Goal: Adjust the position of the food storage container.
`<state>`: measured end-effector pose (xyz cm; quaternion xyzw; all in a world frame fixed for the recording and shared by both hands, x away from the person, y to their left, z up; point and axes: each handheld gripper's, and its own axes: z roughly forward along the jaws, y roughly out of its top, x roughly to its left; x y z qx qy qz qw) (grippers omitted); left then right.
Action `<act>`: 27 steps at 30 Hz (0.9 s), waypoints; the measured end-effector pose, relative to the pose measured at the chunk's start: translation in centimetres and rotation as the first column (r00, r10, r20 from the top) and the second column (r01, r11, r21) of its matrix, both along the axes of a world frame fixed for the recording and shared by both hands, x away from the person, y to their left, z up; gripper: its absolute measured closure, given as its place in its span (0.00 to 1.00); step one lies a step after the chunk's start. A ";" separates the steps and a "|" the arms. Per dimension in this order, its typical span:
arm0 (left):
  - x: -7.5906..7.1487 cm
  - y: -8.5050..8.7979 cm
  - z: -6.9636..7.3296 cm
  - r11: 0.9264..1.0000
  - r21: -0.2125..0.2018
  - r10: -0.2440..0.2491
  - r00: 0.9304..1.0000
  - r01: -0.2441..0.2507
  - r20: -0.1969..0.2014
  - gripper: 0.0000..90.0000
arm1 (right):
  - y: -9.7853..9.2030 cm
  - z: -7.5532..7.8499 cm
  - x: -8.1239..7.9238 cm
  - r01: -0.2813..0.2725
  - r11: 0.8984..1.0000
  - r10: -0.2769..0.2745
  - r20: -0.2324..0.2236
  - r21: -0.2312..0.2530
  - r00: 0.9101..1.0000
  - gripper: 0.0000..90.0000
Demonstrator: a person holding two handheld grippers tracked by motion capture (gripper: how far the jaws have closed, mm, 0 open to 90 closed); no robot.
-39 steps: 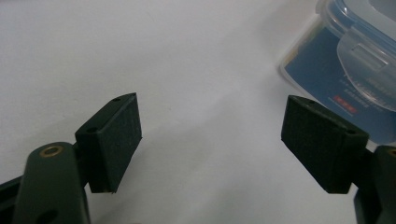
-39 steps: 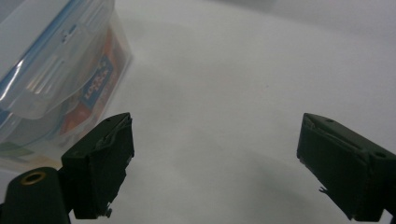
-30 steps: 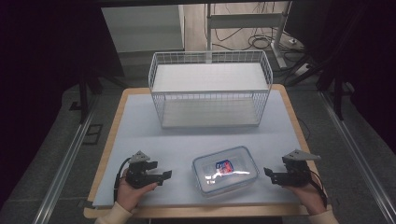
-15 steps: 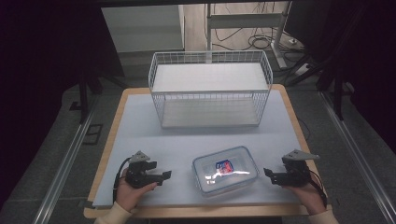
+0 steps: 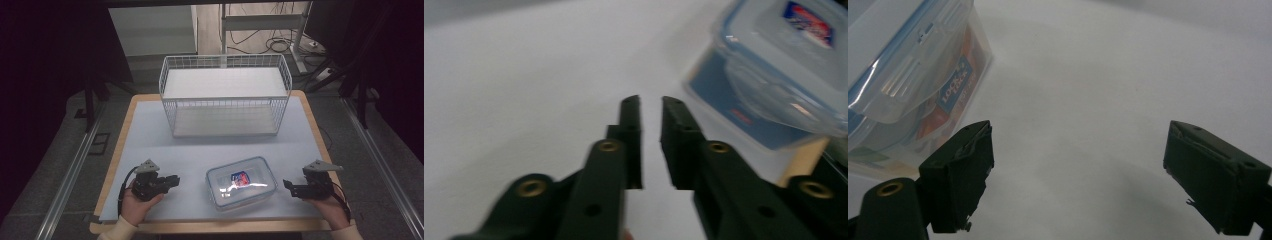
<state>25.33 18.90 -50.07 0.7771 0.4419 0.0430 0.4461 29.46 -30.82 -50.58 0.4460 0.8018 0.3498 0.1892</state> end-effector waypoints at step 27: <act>-1.9 -11.4 3.2 0.936 0.016 -0.352 0.936 0.352 -0.014 1.00 | -0.2 0.2 0.0 0.024 1.000 -0.024 0.006 0.008 1.000 0.14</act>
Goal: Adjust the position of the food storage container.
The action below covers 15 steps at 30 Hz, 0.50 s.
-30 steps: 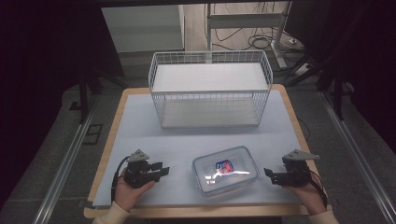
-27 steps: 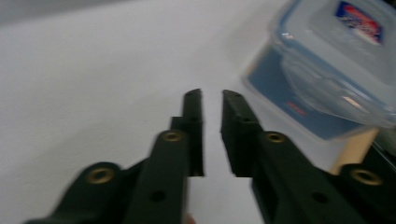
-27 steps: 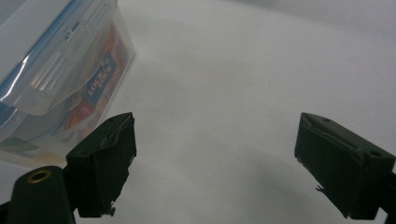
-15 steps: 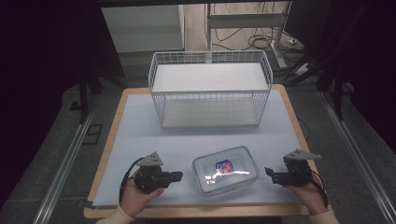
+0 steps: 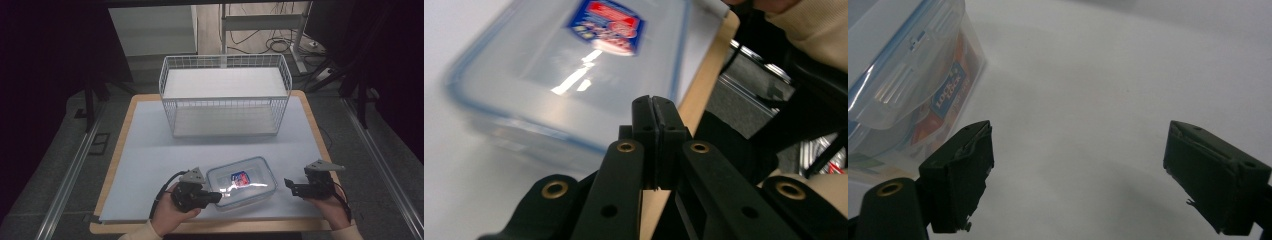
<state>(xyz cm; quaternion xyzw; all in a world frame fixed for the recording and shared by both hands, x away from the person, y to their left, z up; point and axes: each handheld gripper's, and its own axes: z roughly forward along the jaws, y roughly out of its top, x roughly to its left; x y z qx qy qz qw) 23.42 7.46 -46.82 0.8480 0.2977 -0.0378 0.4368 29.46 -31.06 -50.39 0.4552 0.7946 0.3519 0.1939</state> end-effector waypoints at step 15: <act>-1.2 -3.0 -2.2 0.993 0.072 -0.086 0.995 0.089 -0.045 1.00 | -0.1 0.0 0.0 0.010 1.000 -0.009 0.008 -0.012 1.000 0.14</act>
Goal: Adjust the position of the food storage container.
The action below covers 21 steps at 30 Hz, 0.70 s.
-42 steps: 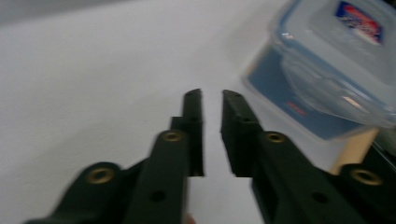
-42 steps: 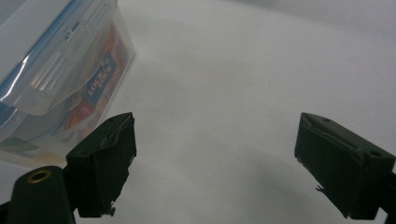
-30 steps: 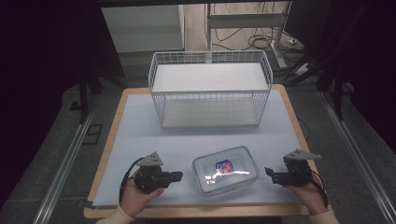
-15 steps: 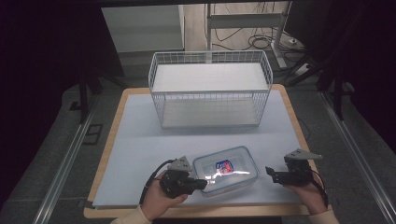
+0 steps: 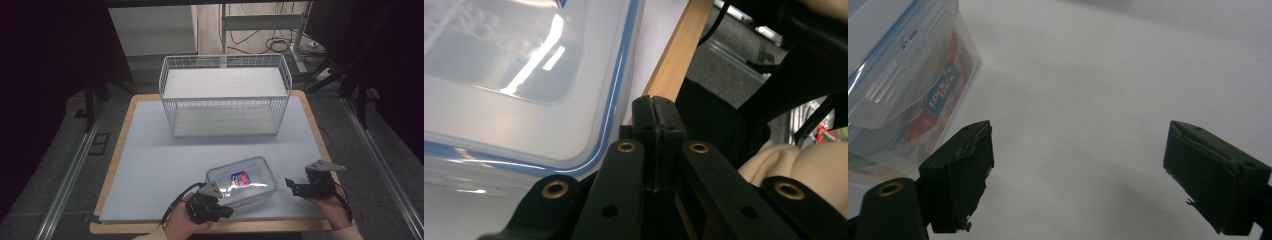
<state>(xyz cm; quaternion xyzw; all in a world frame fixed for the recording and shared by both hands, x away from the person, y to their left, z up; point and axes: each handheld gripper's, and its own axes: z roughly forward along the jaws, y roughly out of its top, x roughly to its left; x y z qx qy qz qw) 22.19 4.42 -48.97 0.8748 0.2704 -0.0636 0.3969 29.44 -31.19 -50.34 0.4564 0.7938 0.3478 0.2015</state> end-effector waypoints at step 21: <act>1.0 1.4 -0.6 0.999 0.038 0.031 1.000 -0.031 -0.004 1.00 | -0.1 0.0 0.0 0.004 1.000 -0.004 -0.002 0.001 1.000 0.14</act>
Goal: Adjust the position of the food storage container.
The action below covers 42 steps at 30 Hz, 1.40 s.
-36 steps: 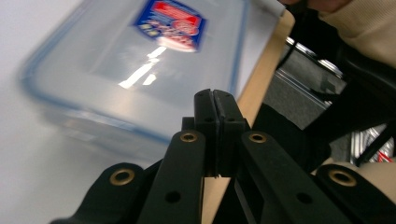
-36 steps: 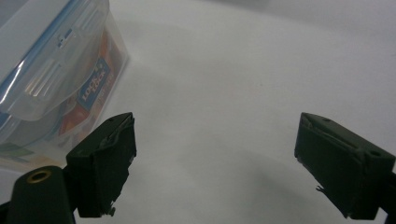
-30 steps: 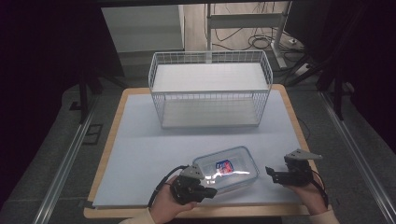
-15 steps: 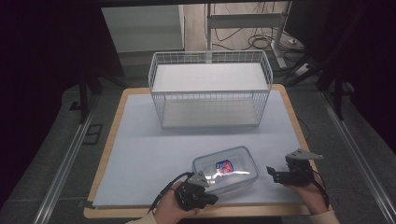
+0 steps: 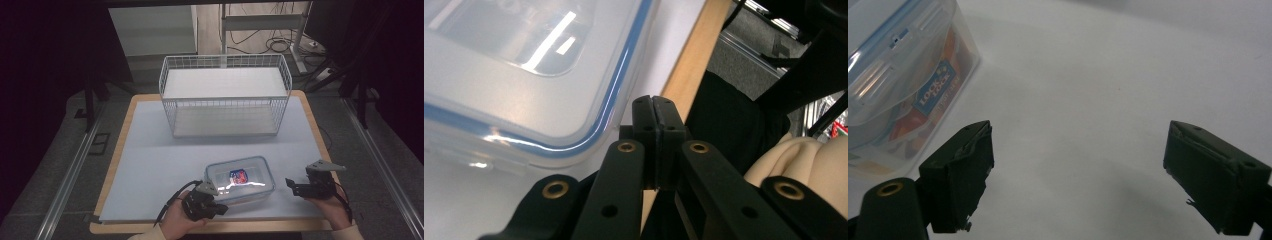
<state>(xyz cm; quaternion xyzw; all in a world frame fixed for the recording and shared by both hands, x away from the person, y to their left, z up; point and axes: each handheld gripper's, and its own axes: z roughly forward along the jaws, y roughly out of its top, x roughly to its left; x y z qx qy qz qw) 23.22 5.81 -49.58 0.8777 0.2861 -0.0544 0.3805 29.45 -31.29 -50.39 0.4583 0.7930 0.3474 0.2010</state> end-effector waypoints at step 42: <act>3.1 10.9 1.0 0.895 -0.147 0.424 0.906 -0.421 -0.018 0.57 | 0.3 0.2 0.0 -0.020 0.999 0.019 0.029 0.033 0.999 0.14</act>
